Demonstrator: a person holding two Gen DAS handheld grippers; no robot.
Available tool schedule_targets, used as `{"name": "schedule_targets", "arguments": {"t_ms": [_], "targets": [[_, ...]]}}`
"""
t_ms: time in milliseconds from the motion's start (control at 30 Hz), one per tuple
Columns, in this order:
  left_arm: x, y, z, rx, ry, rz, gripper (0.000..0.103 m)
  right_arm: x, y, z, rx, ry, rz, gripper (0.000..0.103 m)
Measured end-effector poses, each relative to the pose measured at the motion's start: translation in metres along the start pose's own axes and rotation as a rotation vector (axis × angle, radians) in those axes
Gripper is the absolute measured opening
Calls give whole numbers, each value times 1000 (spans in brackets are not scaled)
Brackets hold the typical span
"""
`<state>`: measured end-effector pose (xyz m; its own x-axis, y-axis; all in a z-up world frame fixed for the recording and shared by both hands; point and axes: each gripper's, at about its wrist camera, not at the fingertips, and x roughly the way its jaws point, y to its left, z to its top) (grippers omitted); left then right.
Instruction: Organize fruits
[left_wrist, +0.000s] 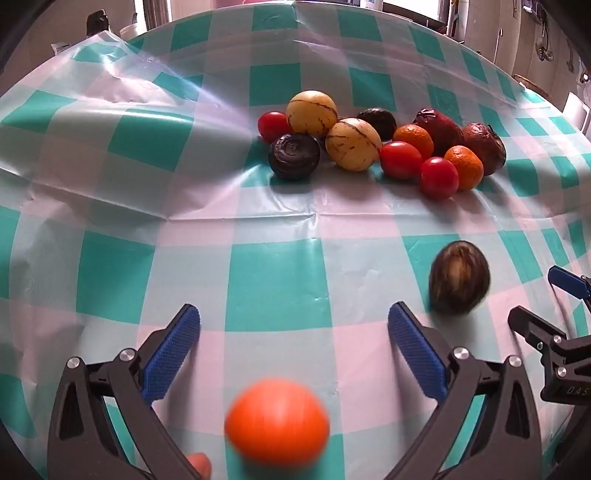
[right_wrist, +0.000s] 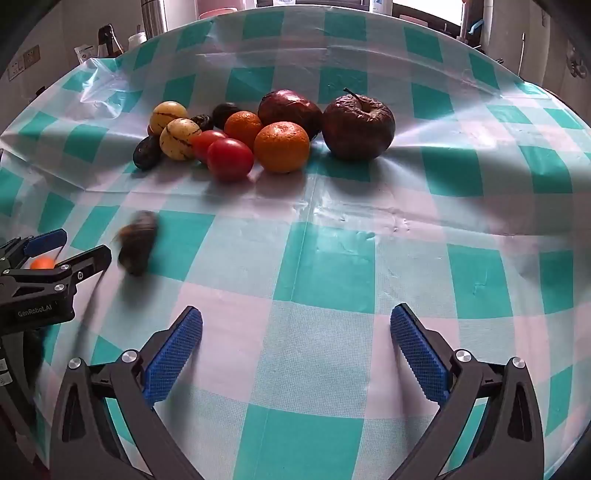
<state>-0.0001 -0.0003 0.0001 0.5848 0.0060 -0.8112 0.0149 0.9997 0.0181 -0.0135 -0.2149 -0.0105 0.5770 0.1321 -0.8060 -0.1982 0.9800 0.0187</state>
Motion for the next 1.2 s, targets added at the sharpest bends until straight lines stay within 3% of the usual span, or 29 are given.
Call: {"name": "schedule_targets", "arguments": {"t_ms": [1200], "targets": [[0,0,0,-4,3,-6,102,1,0,0,1,4,2,99]]}}
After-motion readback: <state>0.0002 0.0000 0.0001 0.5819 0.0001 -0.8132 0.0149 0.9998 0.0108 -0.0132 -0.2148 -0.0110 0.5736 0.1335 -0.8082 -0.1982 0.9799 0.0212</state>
